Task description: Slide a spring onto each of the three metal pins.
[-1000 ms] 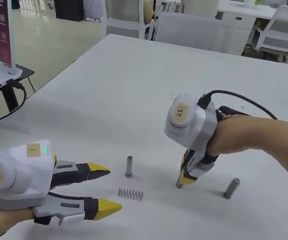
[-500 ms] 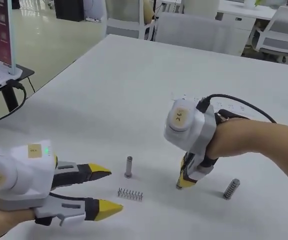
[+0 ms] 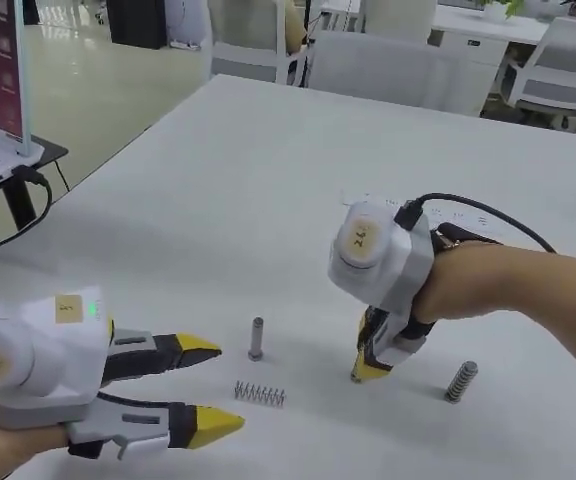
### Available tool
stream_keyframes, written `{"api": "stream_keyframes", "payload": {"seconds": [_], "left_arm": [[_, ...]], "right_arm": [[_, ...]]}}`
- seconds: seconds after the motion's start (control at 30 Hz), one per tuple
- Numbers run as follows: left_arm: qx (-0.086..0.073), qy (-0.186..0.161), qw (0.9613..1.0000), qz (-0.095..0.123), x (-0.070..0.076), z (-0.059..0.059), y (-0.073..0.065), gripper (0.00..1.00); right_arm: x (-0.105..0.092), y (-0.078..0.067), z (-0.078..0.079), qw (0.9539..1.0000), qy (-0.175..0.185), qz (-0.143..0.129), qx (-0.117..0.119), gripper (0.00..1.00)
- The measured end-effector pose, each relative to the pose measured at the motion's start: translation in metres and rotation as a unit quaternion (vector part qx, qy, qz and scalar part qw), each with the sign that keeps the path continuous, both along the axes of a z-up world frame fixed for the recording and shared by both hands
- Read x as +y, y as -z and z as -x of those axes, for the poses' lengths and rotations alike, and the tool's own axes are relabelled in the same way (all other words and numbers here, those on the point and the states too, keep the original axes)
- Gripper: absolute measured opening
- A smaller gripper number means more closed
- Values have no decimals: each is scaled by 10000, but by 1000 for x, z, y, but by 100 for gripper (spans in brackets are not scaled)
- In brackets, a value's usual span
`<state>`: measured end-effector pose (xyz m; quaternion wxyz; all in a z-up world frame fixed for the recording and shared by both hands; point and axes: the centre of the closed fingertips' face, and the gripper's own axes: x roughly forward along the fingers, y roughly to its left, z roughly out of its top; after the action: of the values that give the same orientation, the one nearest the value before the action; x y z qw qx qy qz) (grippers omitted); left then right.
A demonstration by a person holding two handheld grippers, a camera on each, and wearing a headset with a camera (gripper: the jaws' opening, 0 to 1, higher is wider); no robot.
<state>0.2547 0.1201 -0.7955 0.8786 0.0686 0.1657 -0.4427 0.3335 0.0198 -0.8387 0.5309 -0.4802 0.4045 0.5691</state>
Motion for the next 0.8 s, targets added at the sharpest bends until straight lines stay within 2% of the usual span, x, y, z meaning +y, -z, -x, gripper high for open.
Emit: {"api": "stream_keyframes", "payload": {"seconds": [0.3, 0.53, 0.8], "left_arm": [[1, 23, 10000, -27, -1, 1, 0, 39], [-6, 20, 10000, -61, -1, 3, 1, 39], [-42, -19, 10000, -73, 1, 4, 0, 39]], "right_arm": [[7, -11, 3, 9998, -27, -195, -81, 20], [20, -20, 11, 9991, -116, -390, -71, 20], [35, -24, 24, 9983, -325, -468, -80, 20]]}}
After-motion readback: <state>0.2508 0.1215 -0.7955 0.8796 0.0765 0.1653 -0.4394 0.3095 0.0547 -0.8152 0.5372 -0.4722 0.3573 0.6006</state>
